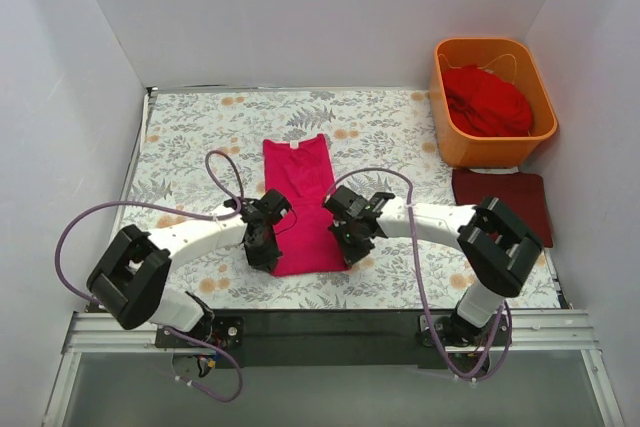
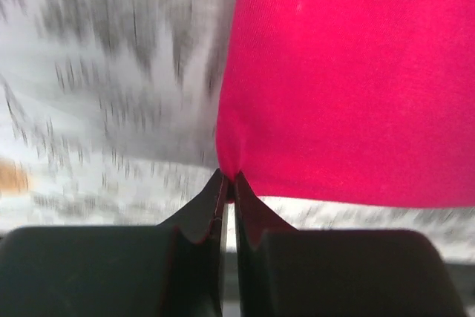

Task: Fold and stack the t-shirts
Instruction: Fold the tshirt

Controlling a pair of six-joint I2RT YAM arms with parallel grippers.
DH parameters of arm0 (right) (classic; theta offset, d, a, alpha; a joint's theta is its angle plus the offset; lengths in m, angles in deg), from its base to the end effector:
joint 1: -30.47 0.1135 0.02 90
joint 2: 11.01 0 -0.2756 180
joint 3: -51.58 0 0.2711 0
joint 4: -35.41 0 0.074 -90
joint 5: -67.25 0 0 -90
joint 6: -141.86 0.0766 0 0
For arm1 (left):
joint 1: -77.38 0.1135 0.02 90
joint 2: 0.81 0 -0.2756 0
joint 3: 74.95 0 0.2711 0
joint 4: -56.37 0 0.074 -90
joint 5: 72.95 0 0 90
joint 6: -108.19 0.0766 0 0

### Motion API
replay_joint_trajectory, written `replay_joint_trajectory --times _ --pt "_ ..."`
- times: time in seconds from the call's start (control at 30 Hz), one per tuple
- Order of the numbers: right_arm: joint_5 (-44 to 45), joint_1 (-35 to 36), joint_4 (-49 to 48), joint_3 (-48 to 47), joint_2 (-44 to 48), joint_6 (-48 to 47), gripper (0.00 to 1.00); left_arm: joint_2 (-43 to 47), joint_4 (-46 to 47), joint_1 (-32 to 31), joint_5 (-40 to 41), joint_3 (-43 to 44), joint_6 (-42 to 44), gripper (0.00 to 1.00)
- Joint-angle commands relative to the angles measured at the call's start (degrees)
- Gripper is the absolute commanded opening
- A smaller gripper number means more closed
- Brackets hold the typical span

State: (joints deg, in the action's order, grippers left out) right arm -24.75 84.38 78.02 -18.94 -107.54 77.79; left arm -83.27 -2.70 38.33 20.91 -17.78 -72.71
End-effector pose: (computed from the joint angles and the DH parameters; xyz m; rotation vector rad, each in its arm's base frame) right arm 0.2039 0.2843 0.1282 -0.6988 2.7658 0.3838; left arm 0.1925 -0.1495 0.1212 -1.3325 2.7297 -0.0923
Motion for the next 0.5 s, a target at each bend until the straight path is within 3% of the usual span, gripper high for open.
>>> replay_joint_trajectory --times 0.0,0.07,0.17,0.2,0.27,0.37,0.47 --pt "-7.0 3.9 11.5 4.3 8.4 1.2 0.01 8.9 -11.8 -6.9 -3.1 -1.6 -5.8 0.0" --pt "-8.6 6.5 14.0 7.1 12.1 3.2 0.01 12.7 -16.4 -11.9 -7.3 -2.4 -10.1 0.0" --pt "-8.5 13.7 18.6 8.9 18.8 10.2 0.01 20.9 -20.6 -25.6 -12.5 -3.2 -24.4 0.0" --pt "-8.8 17.0 19.4 9.4 20.4 12.0 0.01 22.6 -21.2 -32.9 -13.3 -3.4 -28.0 0.0" --pt "-9.5 20.2 20.1 9.6 24.5 16.8 0.01 25.6 -23.9 -39.8 -13.4 -2.3 -36.3 0.0" --pt "-6.4 19.8 22.6 7.6 28.6 18.4 0.01 25.9 -28.9 -40.1 -11.3 4.1 -35.8 0.0" --pt "2.3 18.0 28.1 -0.3 29.2 17.0 0.01 25.8 -31.2 -36.1 -4.7 11.1 -30.3 0.0"
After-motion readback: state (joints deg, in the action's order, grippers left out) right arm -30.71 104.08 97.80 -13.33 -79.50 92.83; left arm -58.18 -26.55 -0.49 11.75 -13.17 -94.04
